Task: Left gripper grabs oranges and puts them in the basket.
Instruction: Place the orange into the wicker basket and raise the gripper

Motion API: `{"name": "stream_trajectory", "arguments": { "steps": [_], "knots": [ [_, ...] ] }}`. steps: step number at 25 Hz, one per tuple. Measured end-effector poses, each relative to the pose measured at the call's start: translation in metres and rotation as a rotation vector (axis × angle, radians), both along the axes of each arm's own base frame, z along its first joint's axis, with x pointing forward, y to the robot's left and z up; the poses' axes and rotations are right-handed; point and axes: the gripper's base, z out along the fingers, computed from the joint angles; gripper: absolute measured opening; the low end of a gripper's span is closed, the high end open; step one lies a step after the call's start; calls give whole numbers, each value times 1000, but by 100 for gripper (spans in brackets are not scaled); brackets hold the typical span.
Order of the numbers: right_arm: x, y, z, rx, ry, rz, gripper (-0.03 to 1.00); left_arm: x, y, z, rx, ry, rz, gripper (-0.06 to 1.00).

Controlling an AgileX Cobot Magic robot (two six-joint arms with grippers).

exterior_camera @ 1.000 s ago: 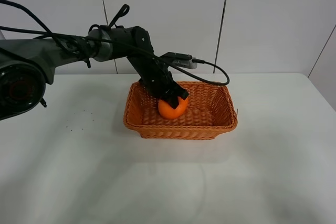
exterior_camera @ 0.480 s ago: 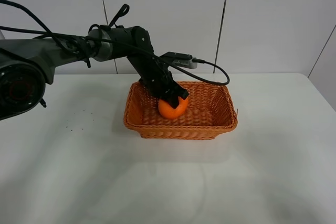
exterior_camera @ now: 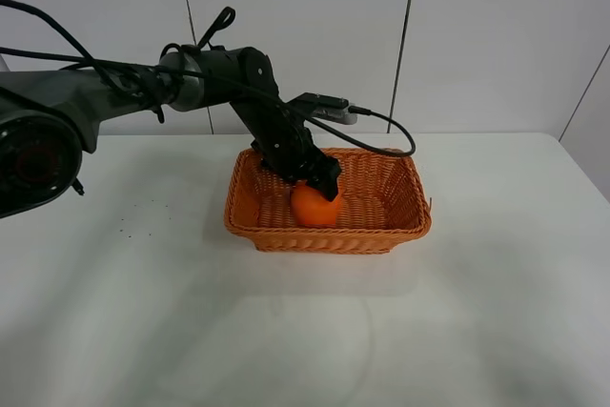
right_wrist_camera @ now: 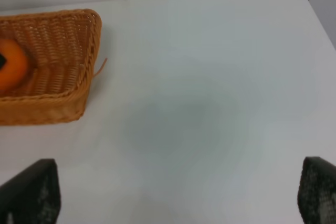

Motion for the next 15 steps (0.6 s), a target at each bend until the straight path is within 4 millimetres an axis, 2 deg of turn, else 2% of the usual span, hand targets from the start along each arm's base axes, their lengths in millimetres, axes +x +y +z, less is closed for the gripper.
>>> {"name": "stream_trajectory", "arguments": {
  "steps": [6,15],
  "knots": [
    [0,0,0,0,0,0,69,0,2,9,11,-30,-9,89],
    [0,0,0,0,0,0,69,6,0,39,-15,-79,14,89]
  ]
}}
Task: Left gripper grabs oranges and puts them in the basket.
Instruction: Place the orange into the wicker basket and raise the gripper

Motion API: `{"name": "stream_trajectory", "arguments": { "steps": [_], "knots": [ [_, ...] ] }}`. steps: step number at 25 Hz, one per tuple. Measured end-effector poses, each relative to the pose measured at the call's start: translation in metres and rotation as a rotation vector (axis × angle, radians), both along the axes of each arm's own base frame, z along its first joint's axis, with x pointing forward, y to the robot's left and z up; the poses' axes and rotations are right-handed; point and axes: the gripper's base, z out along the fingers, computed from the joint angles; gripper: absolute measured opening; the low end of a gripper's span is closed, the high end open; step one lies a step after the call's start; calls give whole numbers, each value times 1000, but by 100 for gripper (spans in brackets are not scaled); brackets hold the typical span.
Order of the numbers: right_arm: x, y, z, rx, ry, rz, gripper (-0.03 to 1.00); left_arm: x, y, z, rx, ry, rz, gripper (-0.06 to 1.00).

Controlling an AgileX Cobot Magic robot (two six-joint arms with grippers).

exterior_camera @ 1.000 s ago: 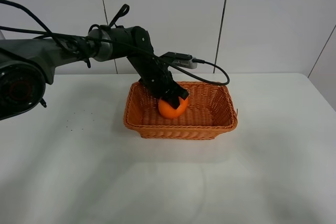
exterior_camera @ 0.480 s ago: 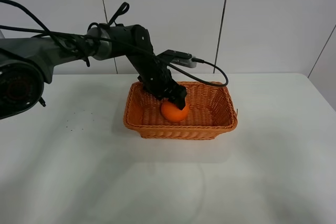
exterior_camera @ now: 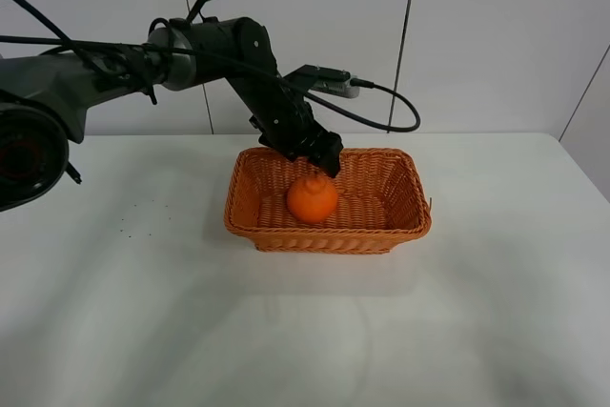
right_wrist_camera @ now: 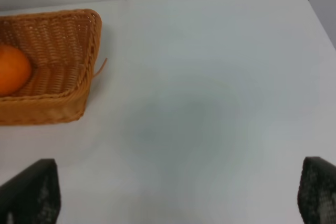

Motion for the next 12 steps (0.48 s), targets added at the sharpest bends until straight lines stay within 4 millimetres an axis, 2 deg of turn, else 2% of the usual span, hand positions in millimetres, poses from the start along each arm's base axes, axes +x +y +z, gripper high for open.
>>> {"name": "stream_trajectory", "arguments": {
  "steps": [3,8,12],
  "knots": [
    [0,0,0,0,0,0,69,1,1,7,9,-1,15,89],
    [0,0,0,0,0,0,69,-2,8,6,87,32,34,89],
    [0,0,0,0,0,0,69,-2,18,20,132,5,52,89]
  ]
}}
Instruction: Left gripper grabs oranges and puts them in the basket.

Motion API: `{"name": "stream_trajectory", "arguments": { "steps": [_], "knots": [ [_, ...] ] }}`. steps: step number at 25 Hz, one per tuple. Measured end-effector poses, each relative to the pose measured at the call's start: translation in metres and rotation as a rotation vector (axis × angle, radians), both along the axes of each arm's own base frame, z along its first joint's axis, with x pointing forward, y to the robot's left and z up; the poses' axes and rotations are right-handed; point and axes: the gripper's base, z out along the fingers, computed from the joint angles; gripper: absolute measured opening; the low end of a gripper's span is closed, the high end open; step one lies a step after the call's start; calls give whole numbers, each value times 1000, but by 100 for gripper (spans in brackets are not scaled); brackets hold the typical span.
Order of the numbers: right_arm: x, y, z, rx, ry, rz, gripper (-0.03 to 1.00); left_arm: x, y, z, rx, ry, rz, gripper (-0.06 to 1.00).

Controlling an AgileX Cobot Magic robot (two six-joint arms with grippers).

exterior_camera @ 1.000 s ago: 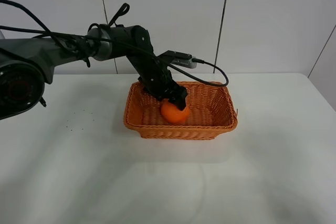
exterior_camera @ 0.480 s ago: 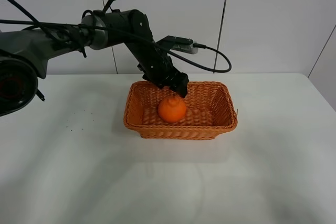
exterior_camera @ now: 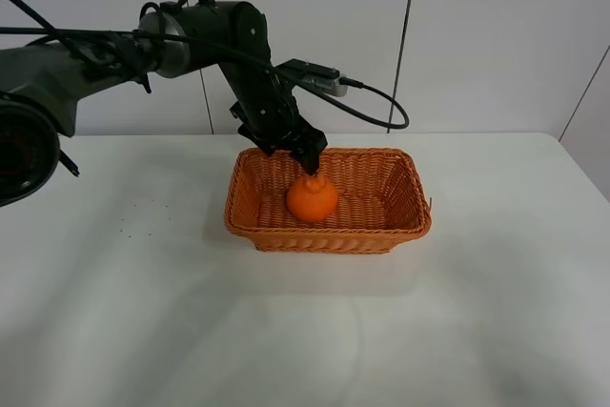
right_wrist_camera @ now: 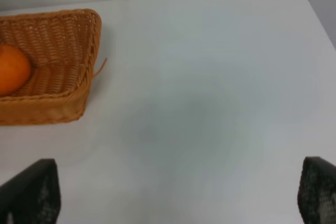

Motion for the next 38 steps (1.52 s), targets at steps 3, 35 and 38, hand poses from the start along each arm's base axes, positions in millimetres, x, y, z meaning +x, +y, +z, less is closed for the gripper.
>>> {"name": "stream_trajectory", "arguments": {
  "steps": [3,35,38],
  "knots": [
    [0,0,0,0,0,0,69,2,13,20,-17,-25,37,89],
    [0,0,0,0,0,0,69,-27,282,165,51,-243,643,89],
    [0,0,0,0,0,0,69,-46,281,178,43,-272,641,89]
  ]
}}
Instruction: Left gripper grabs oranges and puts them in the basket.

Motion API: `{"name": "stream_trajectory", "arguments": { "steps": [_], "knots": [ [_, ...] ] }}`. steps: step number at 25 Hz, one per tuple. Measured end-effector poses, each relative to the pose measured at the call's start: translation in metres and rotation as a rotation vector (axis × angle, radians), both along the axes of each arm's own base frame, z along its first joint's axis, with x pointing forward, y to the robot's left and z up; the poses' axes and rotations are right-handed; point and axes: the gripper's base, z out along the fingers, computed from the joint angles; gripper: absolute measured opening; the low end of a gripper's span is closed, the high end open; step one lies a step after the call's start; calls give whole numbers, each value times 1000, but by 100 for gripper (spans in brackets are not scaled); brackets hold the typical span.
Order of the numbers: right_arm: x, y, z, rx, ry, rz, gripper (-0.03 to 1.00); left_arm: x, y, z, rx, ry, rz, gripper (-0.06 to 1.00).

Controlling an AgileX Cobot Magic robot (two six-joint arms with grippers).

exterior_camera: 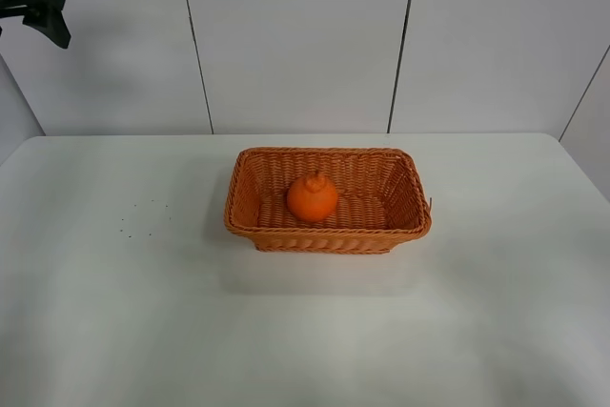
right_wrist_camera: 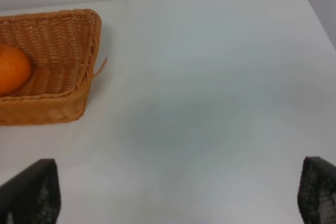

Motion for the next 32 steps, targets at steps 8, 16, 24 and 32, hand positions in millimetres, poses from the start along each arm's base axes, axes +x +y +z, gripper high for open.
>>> {"name": "stream_trajectory", "arguments": {
  "steps": [8,16,24,32],
  "knots": [
    [0,0,0,0,0,0,69,-74,-5,25,27,-116,-29,89],
    [0,0,0,0,0,0,69,-170,-8,27,73,-242,-34,89],
    [0,0,0,0,0,0,69,-256,-13,6,62,-359,-17,89],
    [0,0,0,0,0,0,69,-323,-17,-14,7,-457,34,89]
  ]
}}
